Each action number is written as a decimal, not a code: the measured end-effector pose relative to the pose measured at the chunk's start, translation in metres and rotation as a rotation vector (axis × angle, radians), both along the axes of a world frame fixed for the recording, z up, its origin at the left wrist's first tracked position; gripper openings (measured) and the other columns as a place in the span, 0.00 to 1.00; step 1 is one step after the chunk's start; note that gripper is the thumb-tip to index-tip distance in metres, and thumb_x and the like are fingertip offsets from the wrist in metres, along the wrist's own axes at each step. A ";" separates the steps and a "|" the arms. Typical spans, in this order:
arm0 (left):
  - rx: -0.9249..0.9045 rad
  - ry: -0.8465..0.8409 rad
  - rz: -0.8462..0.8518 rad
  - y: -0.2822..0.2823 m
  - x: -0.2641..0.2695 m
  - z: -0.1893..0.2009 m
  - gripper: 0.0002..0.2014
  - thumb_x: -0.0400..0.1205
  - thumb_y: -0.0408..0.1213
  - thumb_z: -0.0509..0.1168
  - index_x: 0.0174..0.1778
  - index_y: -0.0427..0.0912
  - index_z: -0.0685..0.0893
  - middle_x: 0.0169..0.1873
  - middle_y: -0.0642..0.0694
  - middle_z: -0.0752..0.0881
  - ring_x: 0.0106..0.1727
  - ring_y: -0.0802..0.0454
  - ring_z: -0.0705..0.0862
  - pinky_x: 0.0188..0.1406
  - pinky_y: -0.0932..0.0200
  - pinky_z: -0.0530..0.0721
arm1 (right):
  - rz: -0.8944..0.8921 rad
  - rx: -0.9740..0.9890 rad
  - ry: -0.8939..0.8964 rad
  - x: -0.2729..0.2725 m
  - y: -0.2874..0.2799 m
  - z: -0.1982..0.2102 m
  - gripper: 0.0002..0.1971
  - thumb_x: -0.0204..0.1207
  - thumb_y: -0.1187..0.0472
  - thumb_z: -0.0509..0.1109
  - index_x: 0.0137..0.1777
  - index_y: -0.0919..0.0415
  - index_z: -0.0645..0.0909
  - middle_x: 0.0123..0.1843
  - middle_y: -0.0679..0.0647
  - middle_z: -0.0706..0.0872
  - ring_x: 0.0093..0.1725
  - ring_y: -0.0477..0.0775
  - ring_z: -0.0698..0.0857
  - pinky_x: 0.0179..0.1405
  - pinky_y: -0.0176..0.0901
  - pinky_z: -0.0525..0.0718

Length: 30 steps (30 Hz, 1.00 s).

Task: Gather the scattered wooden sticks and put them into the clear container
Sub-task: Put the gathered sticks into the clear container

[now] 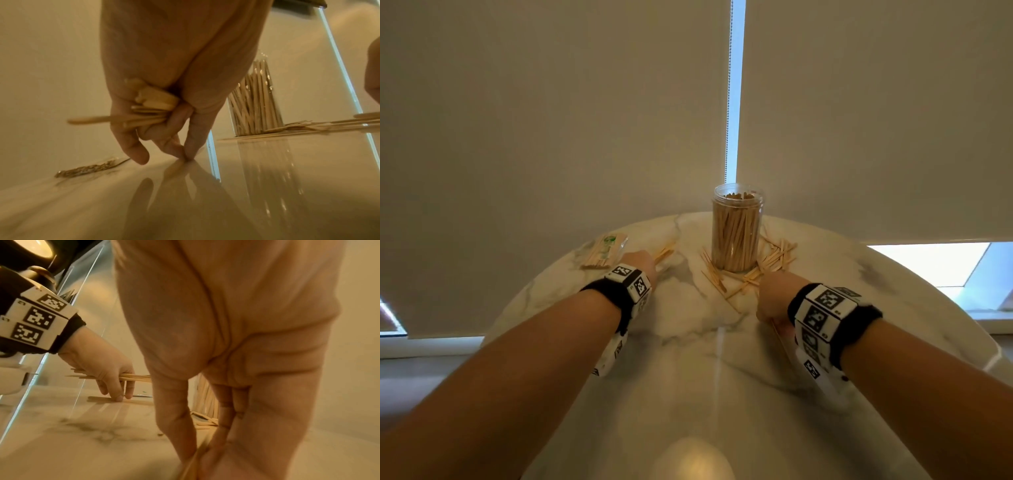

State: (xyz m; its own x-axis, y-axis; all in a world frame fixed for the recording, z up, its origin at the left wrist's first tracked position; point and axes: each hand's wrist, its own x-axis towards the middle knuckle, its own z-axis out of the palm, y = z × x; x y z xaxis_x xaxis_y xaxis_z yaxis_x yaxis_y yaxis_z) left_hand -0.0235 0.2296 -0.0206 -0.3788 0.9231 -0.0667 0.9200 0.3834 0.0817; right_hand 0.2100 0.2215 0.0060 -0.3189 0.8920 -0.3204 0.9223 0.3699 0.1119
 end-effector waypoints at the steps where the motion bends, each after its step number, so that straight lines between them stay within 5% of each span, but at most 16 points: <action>1: 0.000 0.002 -0.007 -0.007 0.006 0.002 0.13 0.90 0.34 0.55 0.62 0.33 0.82 0.60 0.39 0.86 0.62 0.42 0.85 0.61 0.56 0.80 | -0.007 -0.009 -0.028 0.001 -0.005 -0.001 0.13 0.83 0.59 0.65 0.38 0.63 0.79 0.39 0.55 0.78 0.40 0.54 0.79 0.38 0.42 0.79; 4: -0.015 -0.005 -0.055 -0.029 0.026 0.001 0.14 0.90 0.36 0.55 0.65 0.34 0.81 0.63 0.39 0.85 0.64 0.42 0.85 0.59 0.56 0.81 | 0.024 -0.029 -0.049 0.004 -0.024 -0.005 0.15 0.84 0.58 0.65 0.64 0.65 0.83 0.58 0.59 0.85 0.59 0.58 0.84 0.58 0.45 0.82; 6: -0.018 -0.032 -0.067 -0.041 0.036 0.000 0.14 0.89 0.37 0.56 0.64 0.35 0.82 0.63 0.39 0.85 0.64 0.43 0.85 0.58 0.56 0.82 | 0.031 -0.015 -0.037 0.007 -0.040 -0.006 0.17 0.84 0.58 0.65 0.69 0.66 0.81 0.67 0.59 0.84 0.66 0.59 0.83 0.62 0.44 0.81; 13: 0.241 -0.438 -0.016 -0.087 0.063 0.005 0.15 0.87 0.38 0.55 0.55 0.31 0.83 0.47 0.37 0.85 0.47 0.39 0.83 0.42 0.55 0.78 | -0.021 0.028 0.050 0.024 -0.074 -0.009 0.15 0.82 0.61 0.66 0.65 0.66 0.83 0.60 0.59 0.86 0.59 0.58 0.86 0.55 0.43 0.83; 17: 0.256 -0.818 -0.014 -0.111 0.082 0.002 0.14 0.86 0.36 0.56 0.58 0.32 0.81 0.53 0.35 0.85 0.49 0.40 0.86 0.45 0.49 0.89 | -0.058 -0.008 0.089 0.031 -0.089 -0.008 0.17 0.82 0.59 0.67 0.67 0.66 0.80 0.61 0.60 0.84 0.59 0.59 0.85 0.56 0.44 0.83; 20: 0.228 -1.122 -0.005 -0.131 0.095 0.002 0.11 0.86 0.29 0.52 0.58 0.36 0.77 0.43 0.38 0.87 0.38 0.48 0.83 0.36 0.56 0.85 | -0.105 -0.051 0.128 0.038 -0.097 -0.007 0.10 0.81 0.58 0.68 0.53 0.66 0.83 0.57 0.60 0.85 0.56 0.58 0.85 0.51 0.44 0.83; 22: 0.215 -1.240 -0.026 -0.140 0.102 0.004 0.10 0.86 0.28 0.51 0.58 0.37 0.76 0.38 0.40 0.86 0.35 0.48 0.84 0.36 0.55 0.85 | -0.175 -0.086 0.260 0.043 -0.100 -0.005 0.09 0.80 0.60 0.69 0.39 0.64 0.81 0.48 0.59 0.88 0.46 0.58 0.87 0.44 0.43 0.85; 26: 0.237 -1.343 0.035 -0.150 0.111 0.008 0.07 0.90 0.33 0.50 0.54 0.36 0.73 0.40 0.37 0.84 0.34 0.47 0.85 0.33 0.56 0.85 | -0.273 -0.168 0.594 0.052 -0.101 -0.005 0.10 0.76 0.62 0.73 0.51 0.70 0.88 0.47 0.62 0.92 0.48 0.61 0.92 0.54 0.55 0.91; 30: 0.205 -1.378 0.071 -0.156 0.118 0.011 0.10 0.90 0.30 0.49 0.47 0.36 0.74 0.42 0.36 0.82 0.36 0.44 0.82 0.33 0.56 0.82 | -0.295 -0.203 1.007 0.044 -0.106 0.008 0.01 0.75 0.73 0.71 0.44 0.69 0.84 0.38 0.64 0.87 0.35 0.57 0.86 0.53 0.58 0.90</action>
